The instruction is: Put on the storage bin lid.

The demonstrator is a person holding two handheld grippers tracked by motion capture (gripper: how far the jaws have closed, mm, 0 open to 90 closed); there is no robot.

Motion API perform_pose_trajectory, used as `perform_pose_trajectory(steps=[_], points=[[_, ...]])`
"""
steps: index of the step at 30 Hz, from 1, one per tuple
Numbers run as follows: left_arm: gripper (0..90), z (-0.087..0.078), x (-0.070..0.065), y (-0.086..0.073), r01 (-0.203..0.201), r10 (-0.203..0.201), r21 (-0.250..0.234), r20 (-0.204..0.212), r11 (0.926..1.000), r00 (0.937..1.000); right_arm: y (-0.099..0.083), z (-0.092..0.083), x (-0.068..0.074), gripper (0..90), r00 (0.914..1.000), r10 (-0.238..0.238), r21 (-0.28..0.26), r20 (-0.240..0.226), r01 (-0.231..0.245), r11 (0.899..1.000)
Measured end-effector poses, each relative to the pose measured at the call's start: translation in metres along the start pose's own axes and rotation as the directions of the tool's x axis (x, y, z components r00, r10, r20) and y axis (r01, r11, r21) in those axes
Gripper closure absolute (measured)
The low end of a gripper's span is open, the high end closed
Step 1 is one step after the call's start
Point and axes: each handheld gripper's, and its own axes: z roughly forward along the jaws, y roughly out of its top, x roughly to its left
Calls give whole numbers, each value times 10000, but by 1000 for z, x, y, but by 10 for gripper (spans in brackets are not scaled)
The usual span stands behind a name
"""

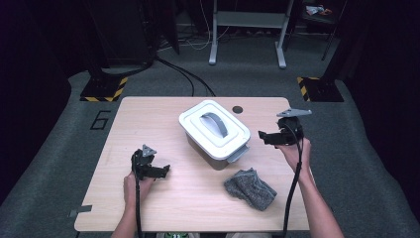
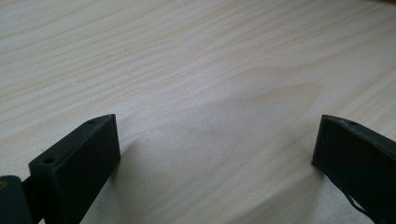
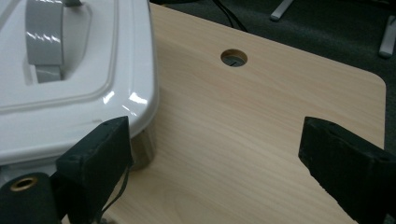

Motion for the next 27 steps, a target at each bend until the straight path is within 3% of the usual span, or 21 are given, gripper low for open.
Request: perform_pose_trajectory(steps=[16, 18, 27], points=[[3, 0, 0, 0, 21, -22, -52, -49, 10000, 10000, -84, 12, -30, 67, 9961, 755, 838, 454, -791, 9933], [4, 0, 0, 0, 17, -17, -9, -30, 10000, 10000, -100, 18, -32, 66, 9944, 903, 981, 550, -954, 9906], [3, 0, 0, 0, 15, -15, -3, -25, 10000, 10000, -134, 33, -33, 60, 9921, 1160, 1339, 478, -1215, 9835]])
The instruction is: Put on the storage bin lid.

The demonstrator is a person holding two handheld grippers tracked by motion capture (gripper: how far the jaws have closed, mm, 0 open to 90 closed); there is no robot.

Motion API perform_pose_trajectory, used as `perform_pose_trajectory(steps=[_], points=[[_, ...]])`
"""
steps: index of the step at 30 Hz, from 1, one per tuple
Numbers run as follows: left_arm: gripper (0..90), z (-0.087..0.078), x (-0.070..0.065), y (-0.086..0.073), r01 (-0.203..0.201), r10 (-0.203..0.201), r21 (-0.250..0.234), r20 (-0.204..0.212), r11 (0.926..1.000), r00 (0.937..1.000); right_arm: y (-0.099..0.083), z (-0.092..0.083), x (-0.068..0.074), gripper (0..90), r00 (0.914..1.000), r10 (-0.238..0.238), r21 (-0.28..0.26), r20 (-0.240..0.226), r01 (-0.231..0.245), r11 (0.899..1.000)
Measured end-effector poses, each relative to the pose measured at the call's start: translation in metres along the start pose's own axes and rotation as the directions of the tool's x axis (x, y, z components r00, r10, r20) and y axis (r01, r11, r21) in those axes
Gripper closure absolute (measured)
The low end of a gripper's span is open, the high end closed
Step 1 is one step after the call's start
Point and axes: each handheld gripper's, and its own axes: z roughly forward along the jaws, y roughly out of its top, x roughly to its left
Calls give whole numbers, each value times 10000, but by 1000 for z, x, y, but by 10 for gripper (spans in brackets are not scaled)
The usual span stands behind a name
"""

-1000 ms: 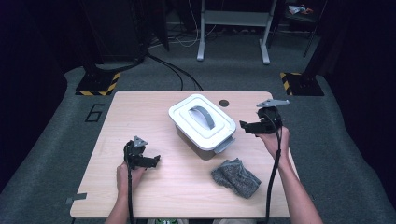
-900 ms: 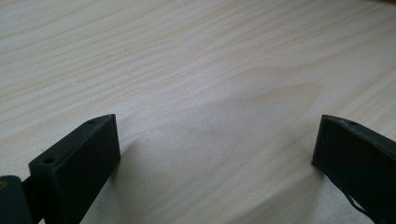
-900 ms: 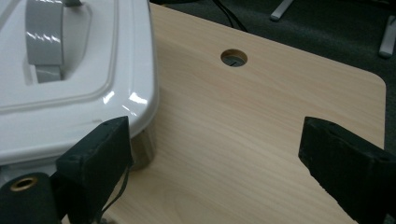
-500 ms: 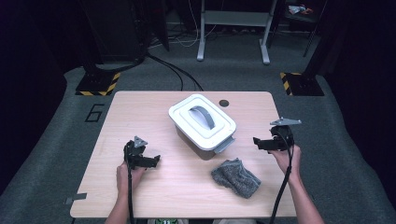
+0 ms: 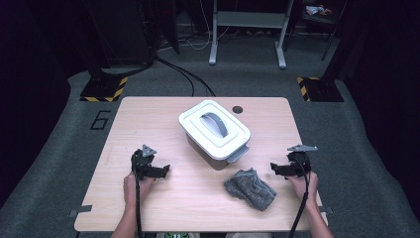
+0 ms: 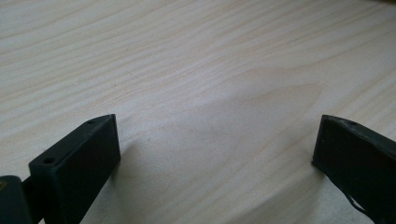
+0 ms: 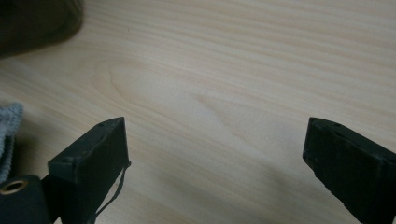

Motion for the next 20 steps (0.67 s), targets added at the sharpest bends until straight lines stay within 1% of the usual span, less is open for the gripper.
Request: perform_pose_trajectory(steps=[1, 2, 3, 5, 8, 9, 10, 11, 13, 15, 17, 18, 20], points=[[3, 0, 0, 0, 7, -7, 1, 2, 10000, 10000, -3, 2, -1, 60, 10000, -16, -64, -33, 15, 10000], [3, 0, 0, 0, -2, 2, 0, -3, 10000, 10000, -6, 4, -1, 57, 10000, 21, -11, -34, -21, 10000], [3, 0, 0, 0, 6, -6, 6, 9, 10000, 10000, -8, 5, 0, 52, 9997, 217, 36, -77, -217, 9998], [3, 0, 0, 0, -1, 1, 4, 4, 10000, 10000, -11, 7, 0, 51, 10000, 31, 5, -50, -31, 10000], [3, 0, 0, 0, 2, -2, -2, -4, 10000, 10000, -15, 11, 1, 38, 9999, 20, 71, -122, -19, 10000], [3, 0, 0, 0, 3, -3, 6, 6, 10000, 10000, -16, 11, 3, 34, 10000, 21, 14, -17, -21, 10000], [3, 0, 0, 0, -2, 2, 9, 7, 10000, 10000, -17, 12, 3, 27, 9998, -201, -72, 41, 202, 9998], [3, 0, 0, 0, -1, 1, 11, 9, 10000, 10000, -18, 12, 4, 25, 9998, -170, -69, 108, 171, 9998], [3, 0, 0, 0, 4, -4, 7, 9, 10000, 10000, -20, 14, 6, 5, 9991, -231, -244, 367, 240, 9994], [3, 0, 0, 0, 1, -1, 9, 11, 10000, 10000, -20, 16, 6, 0, 9984, -392, -231, 400, 401, 9989], [3, 0, 0, 0, 43, -44, -26, -26, 10000, 10000, -20, 15, 7, 0, 9986, -334, -202, 402, 342, 9992], [3, 0, 0, 0, 45, -45, 40, -10, 10000, 10000, -20, 15, 6, 0, 9984, -387, -192, 406, 395, 9990], [4, 0, 0, 0, 78, -78, -15, -30, 10000, 10000, -20, 15, 6, 0, 9984, -398, -196, 408, 406, 9990]])
